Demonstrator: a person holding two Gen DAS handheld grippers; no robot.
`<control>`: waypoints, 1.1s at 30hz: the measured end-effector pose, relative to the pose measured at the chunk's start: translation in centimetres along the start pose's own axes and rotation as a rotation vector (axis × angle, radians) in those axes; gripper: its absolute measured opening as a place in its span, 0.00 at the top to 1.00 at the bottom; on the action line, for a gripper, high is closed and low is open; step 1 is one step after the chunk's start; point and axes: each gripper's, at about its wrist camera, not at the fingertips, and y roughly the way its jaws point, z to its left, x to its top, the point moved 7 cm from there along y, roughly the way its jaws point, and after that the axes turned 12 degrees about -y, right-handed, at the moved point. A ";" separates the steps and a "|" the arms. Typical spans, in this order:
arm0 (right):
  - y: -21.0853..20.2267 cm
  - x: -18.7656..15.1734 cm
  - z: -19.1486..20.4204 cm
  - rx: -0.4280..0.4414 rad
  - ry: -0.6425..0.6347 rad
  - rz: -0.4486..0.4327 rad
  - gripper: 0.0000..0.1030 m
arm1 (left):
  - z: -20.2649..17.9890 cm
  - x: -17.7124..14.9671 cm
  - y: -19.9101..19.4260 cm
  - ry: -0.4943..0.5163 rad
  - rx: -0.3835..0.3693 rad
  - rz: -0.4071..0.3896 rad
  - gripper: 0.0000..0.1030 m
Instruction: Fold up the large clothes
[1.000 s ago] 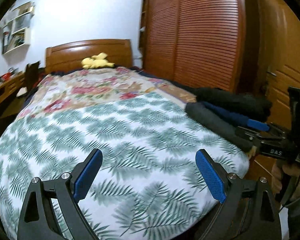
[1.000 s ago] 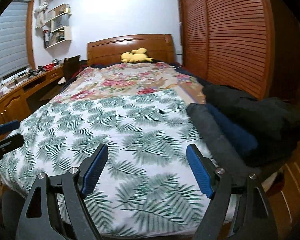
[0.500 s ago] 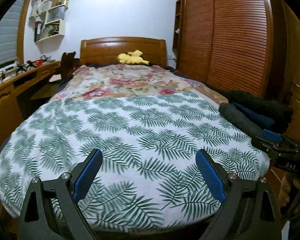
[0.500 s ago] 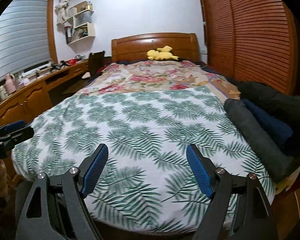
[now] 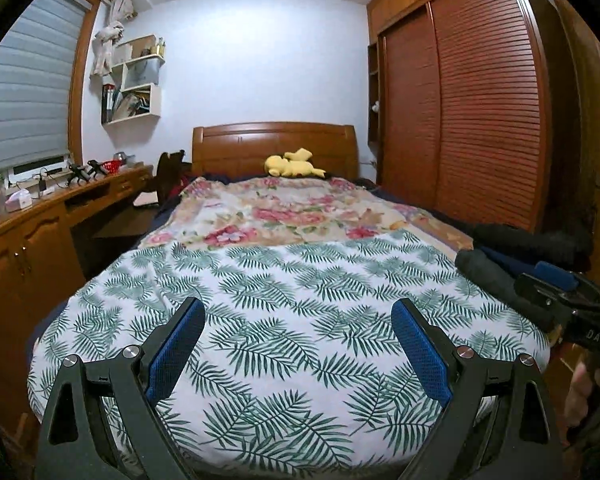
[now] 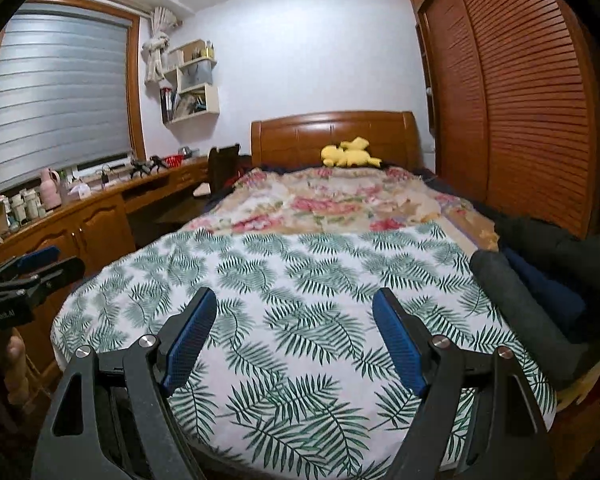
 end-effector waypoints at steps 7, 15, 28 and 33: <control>-0.7 0.2 0.0 -0.011 0.003 -0.020 0.21 | 1.0 -1.4 -0.3 -0.005 0.002 -0.007 0.08; -0.6 0.1 -0.1 -0.016 0.002 -0.014 0.21 | 1.5 -1.0 -0.4 -0.012 0.003 -0.005 0.08; -0.6 0.1 0.0 -0.015 0.002 -0.013 0.21 | 1.4 -1.0 -0.5 -0.013 0.001 -0.006 0.08; -0.6 0.1 0.0 -0.015 0.002 -0.014 0.21 | 1.6 -1.1 -0.6 -0.015 -0.001 -0.008 0.08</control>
